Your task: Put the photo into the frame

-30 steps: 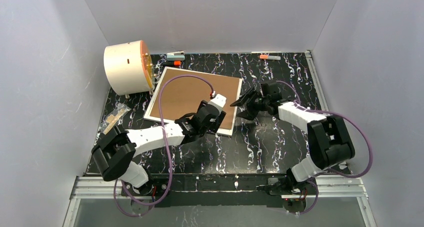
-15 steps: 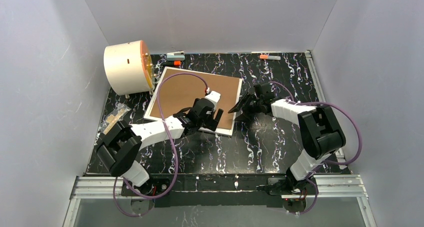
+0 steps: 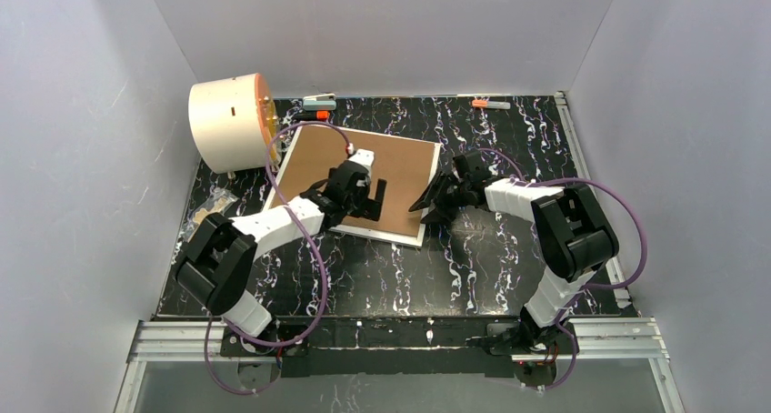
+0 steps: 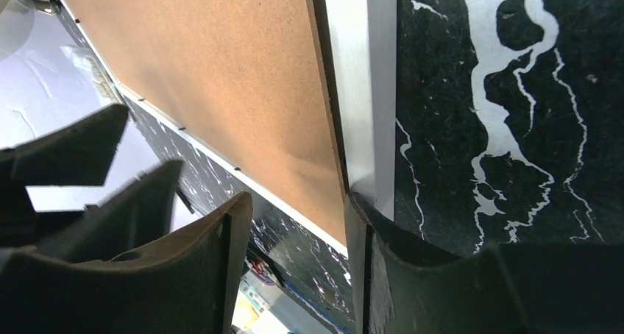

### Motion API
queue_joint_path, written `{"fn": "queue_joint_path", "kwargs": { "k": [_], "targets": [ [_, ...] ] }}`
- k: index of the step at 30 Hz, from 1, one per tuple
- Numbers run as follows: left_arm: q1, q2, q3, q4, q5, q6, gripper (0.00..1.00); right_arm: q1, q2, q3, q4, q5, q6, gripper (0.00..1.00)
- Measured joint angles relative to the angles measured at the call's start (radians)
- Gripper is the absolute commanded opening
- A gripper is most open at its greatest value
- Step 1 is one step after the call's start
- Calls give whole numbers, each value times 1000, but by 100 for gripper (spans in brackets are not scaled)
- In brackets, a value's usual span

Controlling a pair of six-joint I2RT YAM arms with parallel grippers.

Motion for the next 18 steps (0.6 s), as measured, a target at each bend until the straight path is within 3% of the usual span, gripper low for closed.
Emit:
{"fn": "queue_joint_path", "kwargs": {
  "k": [12,18],
  "targets": [
    [354,-8,29,-51,-82,32,98,0,6,1,5,-17,-13,57],
    [457,-7,-18,8,-109,79,98,0,6,0,5,-18,-22,57]
  ]
}}
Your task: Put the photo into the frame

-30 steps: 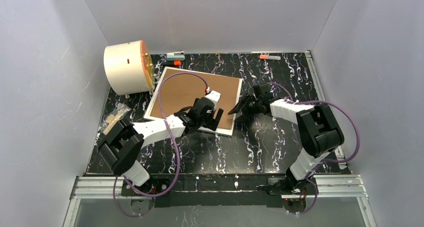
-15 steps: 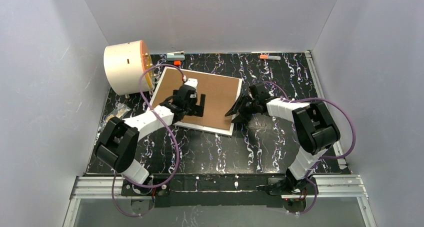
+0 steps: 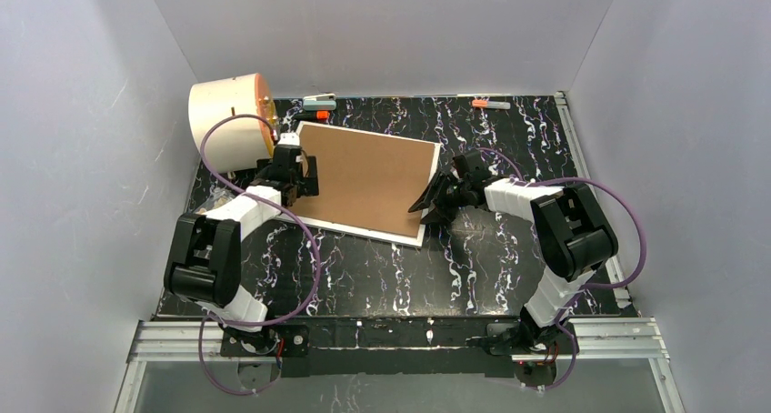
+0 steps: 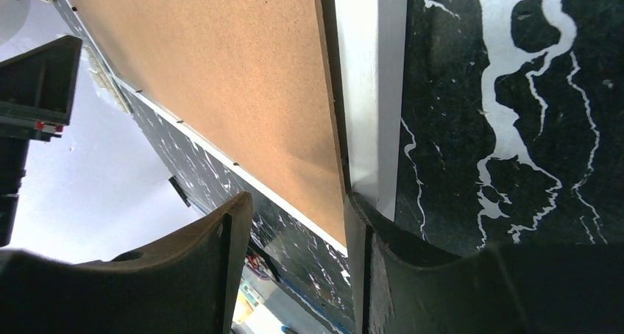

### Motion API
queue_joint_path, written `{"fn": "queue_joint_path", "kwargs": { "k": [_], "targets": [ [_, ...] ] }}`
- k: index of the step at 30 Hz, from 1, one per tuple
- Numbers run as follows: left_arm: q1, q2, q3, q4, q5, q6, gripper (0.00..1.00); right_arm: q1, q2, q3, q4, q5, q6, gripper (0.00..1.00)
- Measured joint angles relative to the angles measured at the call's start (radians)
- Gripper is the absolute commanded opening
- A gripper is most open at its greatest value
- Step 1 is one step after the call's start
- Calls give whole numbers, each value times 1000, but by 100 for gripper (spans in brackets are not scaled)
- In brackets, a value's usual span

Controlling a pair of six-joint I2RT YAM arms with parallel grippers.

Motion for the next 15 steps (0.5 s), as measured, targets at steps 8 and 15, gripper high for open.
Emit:
{"fn": "queue_joint_path", "kwargs": {
  "k": [8,15],
  "targets": [
    [75,2,-94,62,-25,38,98,0,1,0,1,-6,-21,58],
    [87,-3,-143,121,-25,37,98,-3,8,2,4,-23,-28,58]
  ]
}}
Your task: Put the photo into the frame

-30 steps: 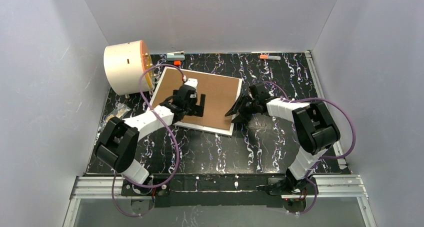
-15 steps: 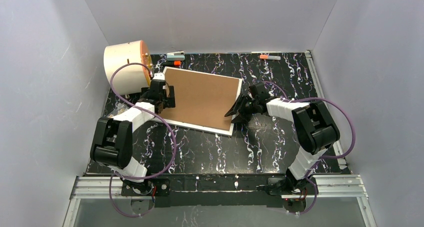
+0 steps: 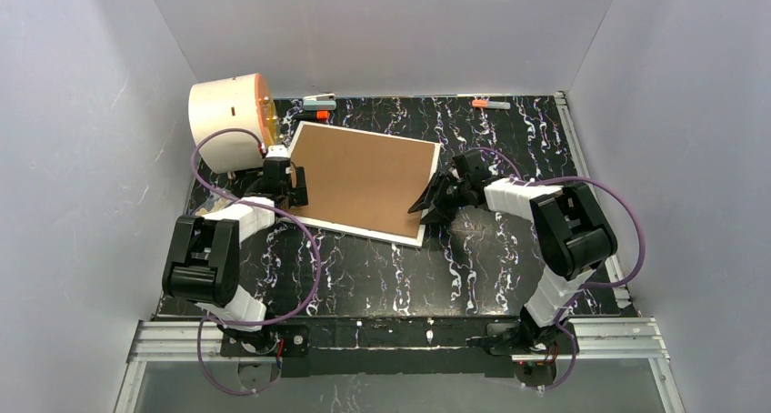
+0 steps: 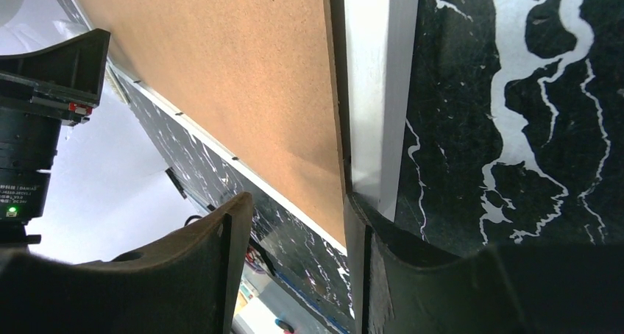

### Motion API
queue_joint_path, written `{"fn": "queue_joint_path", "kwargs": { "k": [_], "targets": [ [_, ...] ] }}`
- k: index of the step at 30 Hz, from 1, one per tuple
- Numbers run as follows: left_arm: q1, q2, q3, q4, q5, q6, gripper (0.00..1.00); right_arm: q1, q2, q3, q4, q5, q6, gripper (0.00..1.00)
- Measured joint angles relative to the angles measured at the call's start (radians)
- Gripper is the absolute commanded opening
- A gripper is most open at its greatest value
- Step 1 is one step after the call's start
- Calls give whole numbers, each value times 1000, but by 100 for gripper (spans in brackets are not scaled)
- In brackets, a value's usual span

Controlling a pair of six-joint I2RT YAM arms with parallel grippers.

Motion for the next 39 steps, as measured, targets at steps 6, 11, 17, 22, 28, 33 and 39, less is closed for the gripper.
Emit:
{"fn": "queue_joint_path", "kwargs": {
  "k": [6,11,17,22,28,33,39],
  "targets": [
    [5,0,-6,14,21,-16,98,-2,5,4,2,-17,-12,58],
    [11,5,-5,11,75,-50,98,-2,5,-13,48,-43,-14,57],
    [13,7,-4,7,141,-89,98,0,5,-77,211,-105,50,57],
    [13,-6,-4,1,172,-111,98,2,-7,-117,367,-144,136,57],
    [10,-116,-31,-27,253,-141,98,10,-11,-119,515,-172,209,56],
    [-13,-295,-75,-35,305,-154,98,13,-11,-119,572,-185,244,56],
    [-118,-437,-94,-31,339,-82,98,13,-11,-119,595,-187,267,56]
  ]
}}
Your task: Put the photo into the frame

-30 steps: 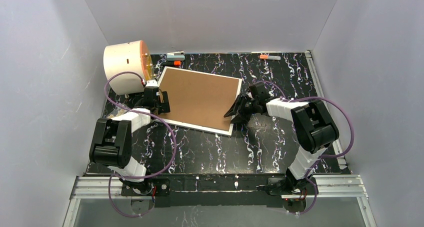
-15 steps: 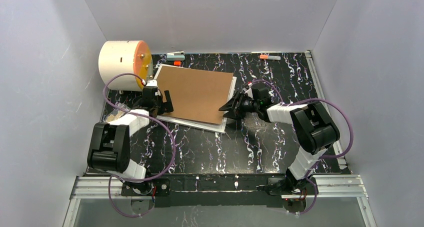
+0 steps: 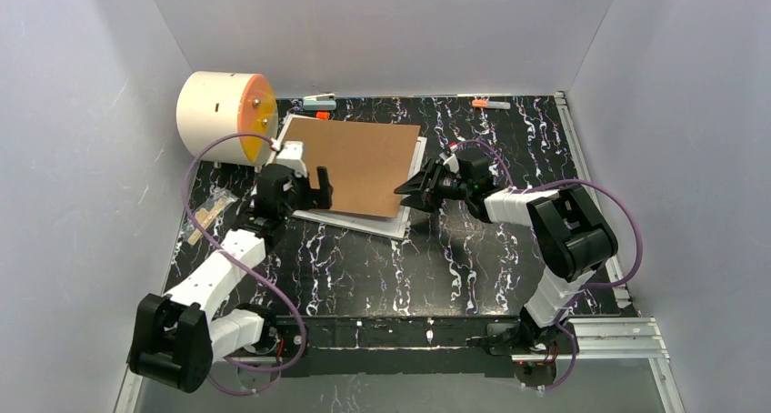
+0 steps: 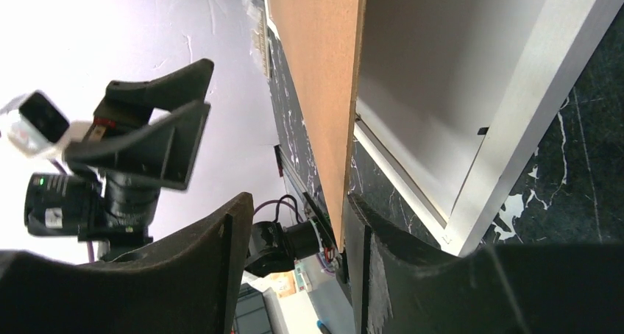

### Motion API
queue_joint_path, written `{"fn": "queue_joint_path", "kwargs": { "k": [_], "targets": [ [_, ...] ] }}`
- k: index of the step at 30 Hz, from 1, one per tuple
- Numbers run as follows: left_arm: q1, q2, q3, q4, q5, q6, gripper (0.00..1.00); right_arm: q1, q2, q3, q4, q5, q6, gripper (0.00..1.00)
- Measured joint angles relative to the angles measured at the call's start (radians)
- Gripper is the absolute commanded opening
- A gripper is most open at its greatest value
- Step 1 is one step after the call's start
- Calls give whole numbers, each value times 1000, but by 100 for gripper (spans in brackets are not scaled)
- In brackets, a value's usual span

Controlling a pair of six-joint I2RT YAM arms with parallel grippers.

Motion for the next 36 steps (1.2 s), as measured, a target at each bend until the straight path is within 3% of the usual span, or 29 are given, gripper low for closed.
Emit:
{"fn": "queue_joint_path", "kwargs": {
  "k": [6,15,30,36],
  "targets": [
    [-184,-4,-19,26,38,202,98,0,0,11,2,-3,15,56],
    [-362,91,-32,118,49,477,98,0,0,28,9,-3,39,55],
    [-488,259,-105,403,-52,712,89,0,1,47,10,-6,85,55],
    [-522,307,-105,497,-92,776,80,0,1,60,-3,-8,108,54]
  ]
}}
